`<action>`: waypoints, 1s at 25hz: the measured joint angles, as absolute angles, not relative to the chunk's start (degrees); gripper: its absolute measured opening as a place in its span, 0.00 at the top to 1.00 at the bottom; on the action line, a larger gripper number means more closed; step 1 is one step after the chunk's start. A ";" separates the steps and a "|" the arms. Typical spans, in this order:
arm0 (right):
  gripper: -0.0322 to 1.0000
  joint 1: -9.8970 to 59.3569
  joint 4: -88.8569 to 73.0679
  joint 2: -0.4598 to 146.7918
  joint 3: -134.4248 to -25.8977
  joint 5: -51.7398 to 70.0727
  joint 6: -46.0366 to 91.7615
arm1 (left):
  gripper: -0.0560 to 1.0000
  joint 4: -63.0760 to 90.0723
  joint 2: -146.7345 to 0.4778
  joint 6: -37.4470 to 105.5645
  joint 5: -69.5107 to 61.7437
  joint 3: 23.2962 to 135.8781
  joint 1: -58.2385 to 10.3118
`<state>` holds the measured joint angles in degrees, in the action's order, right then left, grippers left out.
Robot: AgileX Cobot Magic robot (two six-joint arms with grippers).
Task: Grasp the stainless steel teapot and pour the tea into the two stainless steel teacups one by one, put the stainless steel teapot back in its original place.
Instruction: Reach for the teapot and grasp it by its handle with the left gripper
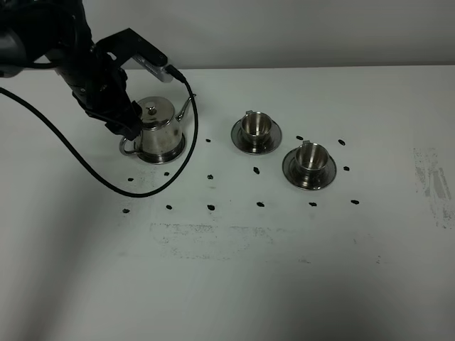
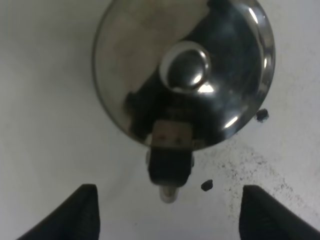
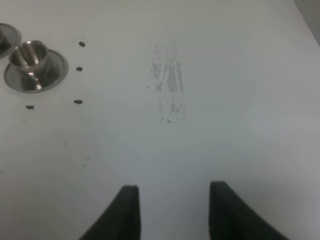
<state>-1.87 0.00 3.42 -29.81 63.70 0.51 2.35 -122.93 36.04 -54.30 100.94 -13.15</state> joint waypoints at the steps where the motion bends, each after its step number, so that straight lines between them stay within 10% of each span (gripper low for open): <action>1: 0.66 -1.87 0.00 3.42 -29.81 63.70 0.51 | 0.41 2.41 -123.47 36.04 -54.14 100.94 -13.15; 25: 0.72 -1.87 0.00 3.42 -29.81 63.70 0.52 | 0.41 1.95 -126.73 33.30 -49.70 100.94 -14.35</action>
<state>-1.87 0.00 3.42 -29.81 63.70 0.52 1.95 -126.73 33.30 -49.70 100.94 -14.35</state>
